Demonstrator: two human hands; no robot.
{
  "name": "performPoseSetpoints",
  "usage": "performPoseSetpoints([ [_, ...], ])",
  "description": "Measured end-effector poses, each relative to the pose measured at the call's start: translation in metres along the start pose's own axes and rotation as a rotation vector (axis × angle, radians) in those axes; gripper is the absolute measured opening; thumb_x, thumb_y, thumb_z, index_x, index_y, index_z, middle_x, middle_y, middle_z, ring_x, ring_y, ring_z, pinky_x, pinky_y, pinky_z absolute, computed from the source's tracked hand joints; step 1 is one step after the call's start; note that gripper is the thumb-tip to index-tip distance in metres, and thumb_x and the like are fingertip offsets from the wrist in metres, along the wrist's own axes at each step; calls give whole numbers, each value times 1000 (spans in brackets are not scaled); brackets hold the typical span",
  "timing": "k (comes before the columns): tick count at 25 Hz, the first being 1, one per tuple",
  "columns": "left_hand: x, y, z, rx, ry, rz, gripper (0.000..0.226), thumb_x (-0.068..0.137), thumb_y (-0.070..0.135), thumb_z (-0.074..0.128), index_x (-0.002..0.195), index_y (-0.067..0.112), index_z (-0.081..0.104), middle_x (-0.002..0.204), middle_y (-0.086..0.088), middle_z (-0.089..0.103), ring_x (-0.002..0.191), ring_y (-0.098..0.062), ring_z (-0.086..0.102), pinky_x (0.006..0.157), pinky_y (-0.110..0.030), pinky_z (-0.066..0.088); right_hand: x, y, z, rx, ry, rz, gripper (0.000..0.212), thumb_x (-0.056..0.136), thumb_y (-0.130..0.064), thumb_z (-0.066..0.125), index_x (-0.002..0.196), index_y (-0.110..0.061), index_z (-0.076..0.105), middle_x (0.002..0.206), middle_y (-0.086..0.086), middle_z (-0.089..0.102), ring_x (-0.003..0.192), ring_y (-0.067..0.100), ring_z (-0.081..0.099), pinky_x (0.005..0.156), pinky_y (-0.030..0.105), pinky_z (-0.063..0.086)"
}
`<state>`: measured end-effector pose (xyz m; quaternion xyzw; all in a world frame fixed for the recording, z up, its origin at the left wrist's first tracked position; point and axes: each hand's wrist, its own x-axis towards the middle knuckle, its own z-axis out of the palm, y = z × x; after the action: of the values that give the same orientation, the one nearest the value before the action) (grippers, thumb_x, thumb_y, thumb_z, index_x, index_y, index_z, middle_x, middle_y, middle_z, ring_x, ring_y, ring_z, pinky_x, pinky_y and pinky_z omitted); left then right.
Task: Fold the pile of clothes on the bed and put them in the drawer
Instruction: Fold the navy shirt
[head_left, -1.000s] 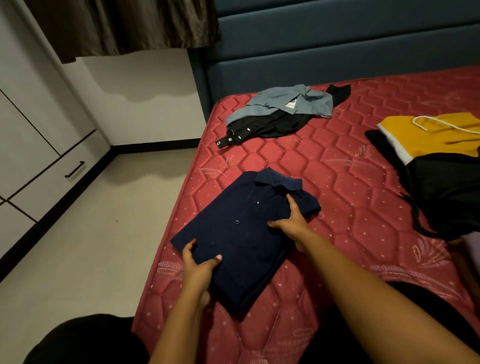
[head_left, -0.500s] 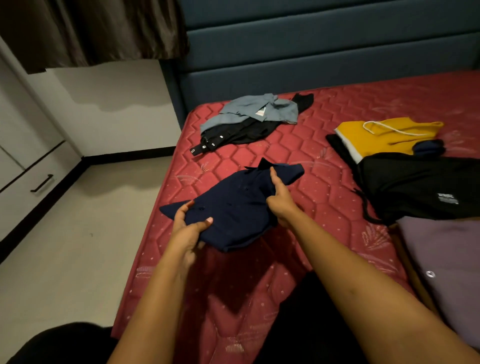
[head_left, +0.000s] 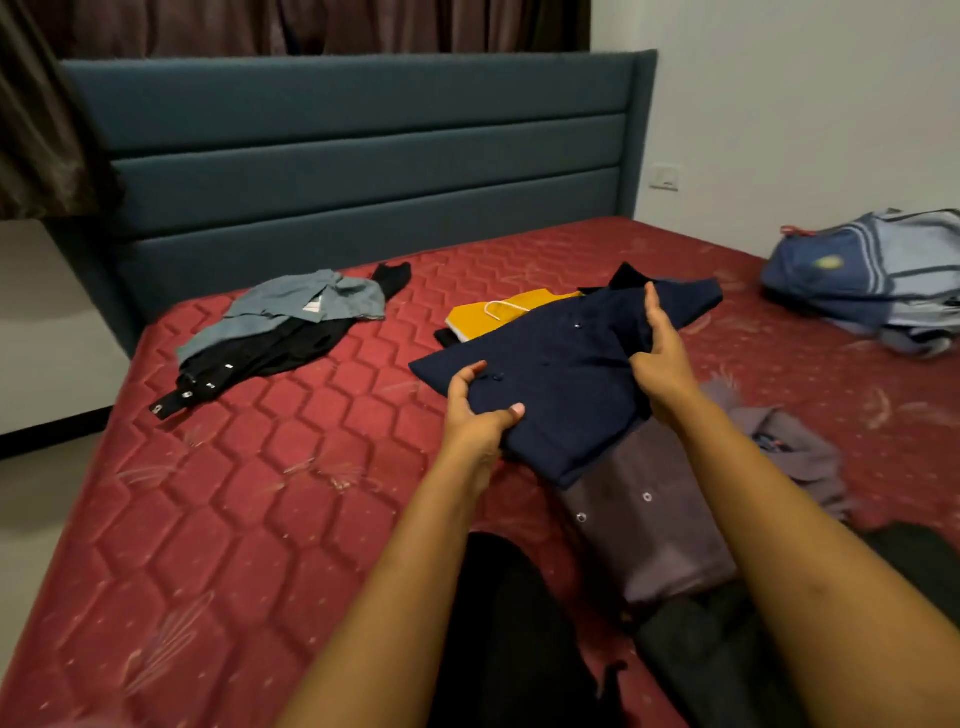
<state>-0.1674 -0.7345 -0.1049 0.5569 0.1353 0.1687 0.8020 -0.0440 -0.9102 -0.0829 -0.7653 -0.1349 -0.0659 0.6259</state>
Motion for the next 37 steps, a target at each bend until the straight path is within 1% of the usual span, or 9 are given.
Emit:
performPoseSetpoints([
  [5,1,-76,69,238,-132,-107,65,69,-6,72,108,42,54,123,-2,55,101,-19,60,85,-32,56,-30,69,-84,-11,335,92,89,83,25,32,154,-25,14,157,2,24,141,17,27,117,37,26],
  [10,-22,-156,57,554,-156,-275,61,73,-9,65,113,35,53,129,-4,49,114,-24,55,91,-31,53,-102,170,-80,-123,468,589,85,91,9,41,153,-35,3,155,17,24,136,37,34,113,42,30],
  [14,-26,-150,57,926,-123,-226,62,79,3,57,134,27,43,146,-2,26,118,-26,50,93,-33,47,-95,162,-58,-503,728,631,97,80,0,51,152,-36,-2,155,29,-11,144,45,1,115,59,12],
  [15,-32,-147,59,1113,-81,-98,66,77,6,57,137,26,40,151,-2,20,124,-28,47,95,-34,46,-92,155,-54,-640,759,573,97,77,1,53,153,-29,1,156,28,-11,145,44,-5,114,62,5],
  [18,-39,-154,72,1493,-133,536,77,66,16,58,142,18,43,156,-10,28,141,-31,30,109,-43,36,-69,140,-55,-1020,645,241,82,77,-1,56,151,-15,25,159,19,4,147,38,0,112,61,-2],
  [20,-29,-158,86,1533,-269,641,68,79,32,46,145,19,40,157,-8,26,145,-27,20,115,-46,25,-34,137,-70,-1086,552,144,67,87,-14,55,149,-15,31,160,14,11,147,36,4,113,59,-3],
  [25,19,-180,79,1658,-531,422,90,81,76,26,154,24,14,161,0,12,149,-20,5,120,-48,9,9,180,-85,-1243,29,347,64,97,-58,23,154,-32,8,162,5,3,148,29,-3,117,55,-3],
  [27,27,-186,68,1628,-613,204,107,67,88,18,153,29,-2,162,3,1,149,-17,-6,118,-44,-1,-9,204,-74,-1231,29,370,63,97,-58,19,154,-33,5,162,1,6,148,28,-2,117,54,-3],
  [37,28,-183,71,1602,-612,52,116,52,89,8,153,32,-4,162,2,-4,148,-17,-7,118,-42,-3,-8,207,-66,-1290,-1,444,61,99,-56,14,154,-32,1,162,0,4,146,27,6,114,53,7],
])
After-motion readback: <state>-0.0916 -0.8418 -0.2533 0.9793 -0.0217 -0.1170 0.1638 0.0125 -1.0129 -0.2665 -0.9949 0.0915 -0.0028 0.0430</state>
